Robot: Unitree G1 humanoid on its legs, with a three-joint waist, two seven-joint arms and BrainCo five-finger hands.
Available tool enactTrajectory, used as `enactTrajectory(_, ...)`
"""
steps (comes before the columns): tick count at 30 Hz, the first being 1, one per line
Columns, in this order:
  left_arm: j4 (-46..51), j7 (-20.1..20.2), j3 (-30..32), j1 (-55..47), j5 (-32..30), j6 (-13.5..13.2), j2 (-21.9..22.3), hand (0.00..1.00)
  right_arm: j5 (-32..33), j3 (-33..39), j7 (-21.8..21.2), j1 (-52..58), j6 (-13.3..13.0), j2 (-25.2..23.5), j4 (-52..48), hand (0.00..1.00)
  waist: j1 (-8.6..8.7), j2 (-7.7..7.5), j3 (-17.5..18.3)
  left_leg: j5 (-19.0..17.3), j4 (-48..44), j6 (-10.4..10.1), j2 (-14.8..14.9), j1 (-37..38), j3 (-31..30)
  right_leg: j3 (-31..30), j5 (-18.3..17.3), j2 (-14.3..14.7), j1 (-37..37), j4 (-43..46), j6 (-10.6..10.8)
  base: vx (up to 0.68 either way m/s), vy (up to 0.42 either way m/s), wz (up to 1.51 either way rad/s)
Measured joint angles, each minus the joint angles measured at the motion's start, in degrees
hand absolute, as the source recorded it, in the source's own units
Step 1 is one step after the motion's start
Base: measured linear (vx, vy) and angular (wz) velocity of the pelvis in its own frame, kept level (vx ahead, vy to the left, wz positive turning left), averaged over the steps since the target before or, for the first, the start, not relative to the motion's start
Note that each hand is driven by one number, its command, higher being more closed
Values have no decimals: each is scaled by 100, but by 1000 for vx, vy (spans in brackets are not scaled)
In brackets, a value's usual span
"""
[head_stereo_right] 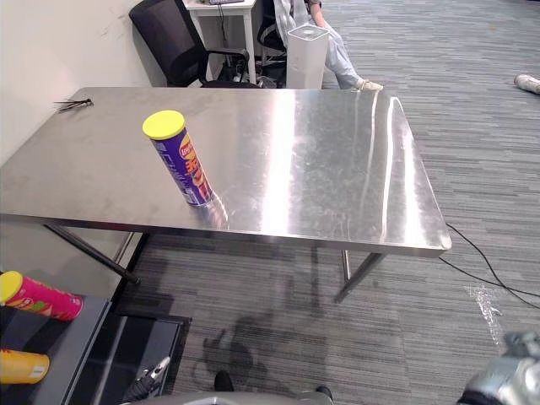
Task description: Put the gum and the chips on the shelf.
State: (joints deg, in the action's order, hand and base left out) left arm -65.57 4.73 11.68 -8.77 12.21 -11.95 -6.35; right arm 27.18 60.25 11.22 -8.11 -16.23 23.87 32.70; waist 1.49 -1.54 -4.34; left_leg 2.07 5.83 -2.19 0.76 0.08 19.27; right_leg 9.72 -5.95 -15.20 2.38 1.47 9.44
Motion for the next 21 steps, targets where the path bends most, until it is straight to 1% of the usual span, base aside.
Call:
enactTrajectory(1, 0, 0, -1, -5, -1, 2, 0, 0, -67, -12, 87, -96, -31, 15, -158, 0, -3, -3, 1, 1, -2, 1, -3, -10, -17, 10, 0, 0, 1, -3, 0, 48, -16, 15)
enactTrajectory(3, 10, -1, -8, -14, -2, 11, -11, 0, -303, -270, 363, -388, -108, 22, -925, 0, -1, -15, 14, 7, -28, 3, -12, -68, -108, 94, 4, -1, 3, -6, -1, 56, -9, 18)
enactTrajectory(4, 34, -3, -7, -22, -3, 19, -11, 0, -438, -365, 409, -438, -128, 26, -1077, 0, 10, -24, 26, 21, -28, 7, -5, -82, -115, 89, 11, 1, -11, 4, 7, 61, -13, 11)
enactTrajectory(5, 114, -11, -17, -61, -4, 32, -5, 0, -600, -572, 490, -600, -141, 37, -1395, 0, -2, -20, 33, 24, -28, 6, 25, -88, -137, 89, 59, 33, -23, 31, -34, 43, -13, 4)
enactTrajectory(6, 141, -11, -23, -72, -5, 42, 0, 0, -691, -670, 501, -676, -158, 43, -1528, 0, -7, -4, 43, 25, -28, 6, 51, -88, -148, 90, 103, 63, -24, 34, -50, 59, -20, 2)
enactTrajectory(7, 217, -13, -55, -107, -12, 62, 4, 0, -733, -917, 501, -808, -167, 48, -1839, 0, -10, 4, 51, 30, -28, -2, 113, -88, -186, 91, 201, 131, -26, 36, -98, 39, -20, 2)
enactTrajectory(8, 253, -13, -57, -122, -51, 75, -1, 0, -894, -1203, 486, -882, -199, 64, -2160, 0, -13, 51, 96, 31, -29, -3, 162, -96, -240, 93, 275, 177, -32, 39, -122, 37, -19, 3)
enactTrajectory(9, 300, -12, -66, -146, -142, 81, -9, 0, -978, -1568, 437, -914, -298, 110, -2389, 0, -21, 24, 114, 33, -29, -6, 199, -120, -250, 95, 336, 208, -62, 53, -115, 0, 0, 0)
enactTrajectory(10, 316, -11, -65, -171, -148, 81, -22, 0, -1009, -1771, 400, -961, -321, 118, -2468, 0, -31, 0, 138, 34, -30, -6, 204, -137, -249, 95, 343, 213, -87, 61, -123, 0, 0, 0)
enactTrajectory(11, 340, -10, -70, -190, -176, 86, -58, 0, -1099, -2072, 333, -1040, -333, 120, -2567, 0, -33, -51, 185, 37, -30, -2, 202, -170, -246, 95, 344, 209, -121, 59, -123, 0, 0, 0)
enactTrajectory(12, 342, -7, -103, -193, -206, 87, -71, 0, -1108, -2500, 156, -1116, -334, 133, -2618, 0, -43, -103, 212, 55, -32, -6, 187, -184, -247, 113, 353, 201, -114, 51, -112, 0, 0, 0)
enactTrajectory(13, 342, -2, -156, -193, -216, 87, -83, 0, -1104, -2837, -2, -1135, -325, 160, -2620, 0, -54, -120, 225, 65, -32, -5, 189, -181, -254, 144, 384, 203, -112, 44, -107, -4, 7, 4)
enactTrajectory(14, 346, -4, -210, -194, -217, 87, -91, 0, -1097, -3208, -165, -1160, -317, 162, -2623, 0, -75, -124, 230, 88, -32, 2, 191, -182, -260, 162, 421, 205, -110, 39, -115, 0, 0, 0)
enactTrajectory(15, 365, 2, -275, -190, -218, 87, -99, 0, -1095, -3615, -418, -1189, -277, 161, -2623, 0, -154, -122, 229, 101, -32, 12, 186, -186, -262, 198, 448, 201, -110, 26, -92, -40, 13, 1)
enactTrajectory(18, 405, 9, -294, -185, -217, 86, -70, 0, -1081, -4421, -874, -1225, -239, 78, -2602, 0, -353, -122, 226, 144, -29, 36, 136, -202, -290, 298, 448, 165, -64, -56, -90, -60, 10, 4)
enactTrajectory(19, 404, 8, -293, -194, -217, 86, -67, 0, -1074, -4546, -942, -1266, -229, 13, -2573, 0, -379, -114, 220, 158, -22, 36, 126, -209, -310, 319, 447, 159, -55, -71, -90, -111, -4, 10)
enactTrajectory(20, 397, 8, -296, -227, -218, 94, -67, 0, -1047, -4815, -1046, -1415, -137, -163, -2480, 0, -390, -86, 197, 184, 9, 33, 104, -222, -373, 395, 437, 148, -9, -128, -90, -108, -7, 13)
enactTrajectory(21, 399, 7, -295, -249, -218, 92, -64, 0, -1030, -4980, -1095, -1485, -109, -243, -2454, 0, -403, -75, 191, 211, 11, 37, 85, -251, -394, 431, 403, 133, -11, -151, -86, -115, -7, 14)
